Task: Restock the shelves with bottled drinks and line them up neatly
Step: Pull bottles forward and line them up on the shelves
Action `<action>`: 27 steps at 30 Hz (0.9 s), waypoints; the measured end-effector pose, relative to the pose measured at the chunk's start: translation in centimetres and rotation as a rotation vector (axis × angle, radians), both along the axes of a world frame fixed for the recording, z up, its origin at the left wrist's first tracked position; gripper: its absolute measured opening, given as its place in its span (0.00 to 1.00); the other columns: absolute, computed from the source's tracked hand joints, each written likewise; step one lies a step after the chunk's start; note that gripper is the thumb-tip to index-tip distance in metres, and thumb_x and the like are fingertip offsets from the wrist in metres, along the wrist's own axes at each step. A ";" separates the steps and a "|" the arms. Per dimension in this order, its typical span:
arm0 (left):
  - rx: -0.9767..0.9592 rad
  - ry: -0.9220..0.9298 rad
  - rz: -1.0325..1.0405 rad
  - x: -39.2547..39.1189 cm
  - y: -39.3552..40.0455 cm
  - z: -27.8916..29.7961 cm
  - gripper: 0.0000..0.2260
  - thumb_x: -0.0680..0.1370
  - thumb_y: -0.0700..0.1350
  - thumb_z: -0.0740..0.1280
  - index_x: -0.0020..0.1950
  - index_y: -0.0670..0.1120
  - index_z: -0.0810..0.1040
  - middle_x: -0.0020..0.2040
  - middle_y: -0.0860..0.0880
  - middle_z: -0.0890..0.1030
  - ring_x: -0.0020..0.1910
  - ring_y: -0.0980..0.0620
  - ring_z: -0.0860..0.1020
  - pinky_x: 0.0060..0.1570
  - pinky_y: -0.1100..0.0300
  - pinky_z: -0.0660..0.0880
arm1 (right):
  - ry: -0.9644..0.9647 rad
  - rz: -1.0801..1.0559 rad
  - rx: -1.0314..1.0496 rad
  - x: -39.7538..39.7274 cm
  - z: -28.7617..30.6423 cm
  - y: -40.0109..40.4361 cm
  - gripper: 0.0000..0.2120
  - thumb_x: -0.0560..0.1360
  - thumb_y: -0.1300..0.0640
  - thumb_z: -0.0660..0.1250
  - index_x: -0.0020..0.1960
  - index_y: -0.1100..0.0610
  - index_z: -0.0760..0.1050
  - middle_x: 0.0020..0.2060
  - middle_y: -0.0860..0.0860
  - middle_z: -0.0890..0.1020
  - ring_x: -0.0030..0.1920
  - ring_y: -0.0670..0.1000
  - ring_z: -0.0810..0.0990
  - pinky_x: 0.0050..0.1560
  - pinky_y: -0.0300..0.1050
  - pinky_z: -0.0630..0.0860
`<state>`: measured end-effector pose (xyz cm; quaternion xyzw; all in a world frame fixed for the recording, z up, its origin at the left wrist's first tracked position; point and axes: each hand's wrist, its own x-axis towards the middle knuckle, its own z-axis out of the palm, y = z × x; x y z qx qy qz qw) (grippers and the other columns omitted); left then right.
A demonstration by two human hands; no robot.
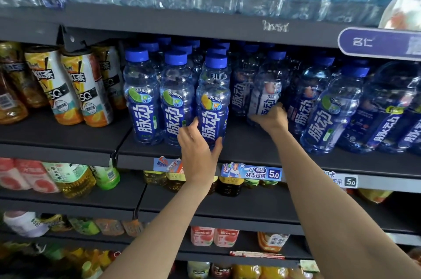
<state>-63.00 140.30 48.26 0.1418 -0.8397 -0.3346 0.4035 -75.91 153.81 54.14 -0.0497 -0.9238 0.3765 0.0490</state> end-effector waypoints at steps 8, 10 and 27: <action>0.018 -0.016 -0.011 0.4 0.2 0.3 0.27 0.72 0.46 0.71 0.66 0.39 0.64 0.61 0.40 0.68 0.62 0.45 0.66 0.55 0.55 0.70 | 0.008 -0.021 0.158 1.5 -0.4 0.7 0.38 0.69 0.44 0.71 0.67 0.65 0.58 0.62 0.61 0.70 0.59 0.62 0.74 0.49 0.51 0.72; 0.021 -0.018 -0.011 0.3 0.1 0.3 0.27 0.72 0.46 0.71 0.66 0.39 0.64 0.61 0.40 0.67 0.62 0.44 0.66 0.54 0.56 0.70 | 0.021 -0.061 0.177 2.1 -0.2 0.4 0.37 0.69 0.45 0.71 0.66 0.65 0.59 0.63 0.61 0.69 0.59 0.63 0.74 0.49 0.52 0.72; 0.020 -0.020 -0.003 0.3 0.2 0.2 0.27 0.72 0.46 0.71 0.66 0.39 0.64 0.61 0.39 0.68 0.62 0.42 0.67 0.54 0.53 0.73 | 0.116 -0.034 0.140 4.3 -1.4 -4.8 0.31 0.71 0.47 0.70 0.62 0.63 0.60 0.61 0.58 0.68 0.54 0.61 0.77 0.42 0.48 0.68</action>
